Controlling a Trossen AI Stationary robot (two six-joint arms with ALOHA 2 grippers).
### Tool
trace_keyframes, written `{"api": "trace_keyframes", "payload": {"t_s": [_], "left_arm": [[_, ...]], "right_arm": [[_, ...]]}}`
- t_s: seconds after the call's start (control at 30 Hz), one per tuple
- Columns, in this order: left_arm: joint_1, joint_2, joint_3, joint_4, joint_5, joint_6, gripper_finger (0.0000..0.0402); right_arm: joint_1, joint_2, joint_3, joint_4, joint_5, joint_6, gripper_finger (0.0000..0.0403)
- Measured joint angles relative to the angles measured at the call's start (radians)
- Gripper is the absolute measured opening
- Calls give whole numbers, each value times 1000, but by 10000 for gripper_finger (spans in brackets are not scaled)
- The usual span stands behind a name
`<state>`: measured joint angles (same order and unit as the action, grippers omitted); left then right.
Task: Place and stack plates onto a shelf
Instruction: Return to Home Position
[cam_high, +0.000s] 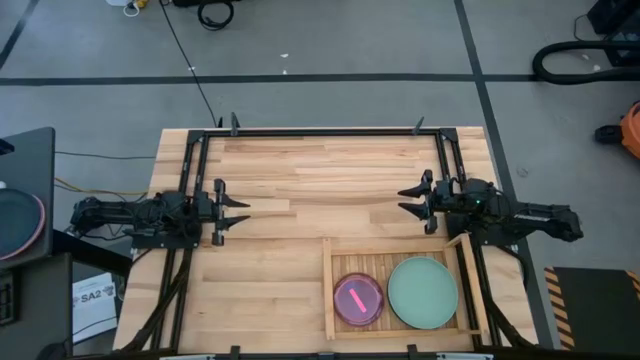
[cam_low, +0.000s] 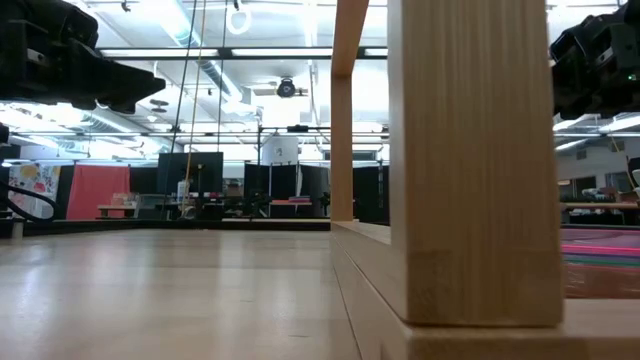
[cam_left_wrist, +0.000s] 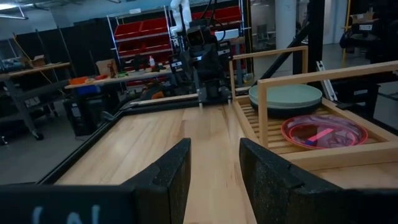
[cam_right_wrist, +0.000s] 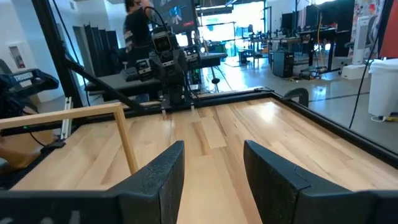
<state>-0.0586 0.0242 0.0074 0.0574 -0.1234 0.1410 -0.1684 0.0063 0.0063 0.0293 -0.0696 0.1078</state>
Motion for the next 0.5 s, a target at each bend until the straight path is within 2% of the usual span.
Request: {"api": "trace_keyframes", "payload": {"t_s": [0.5], "left_arm": [[0,1,0,-5,-1,0,141]], "right_arm": [[0,0,0,0,2,-16,171]]}}
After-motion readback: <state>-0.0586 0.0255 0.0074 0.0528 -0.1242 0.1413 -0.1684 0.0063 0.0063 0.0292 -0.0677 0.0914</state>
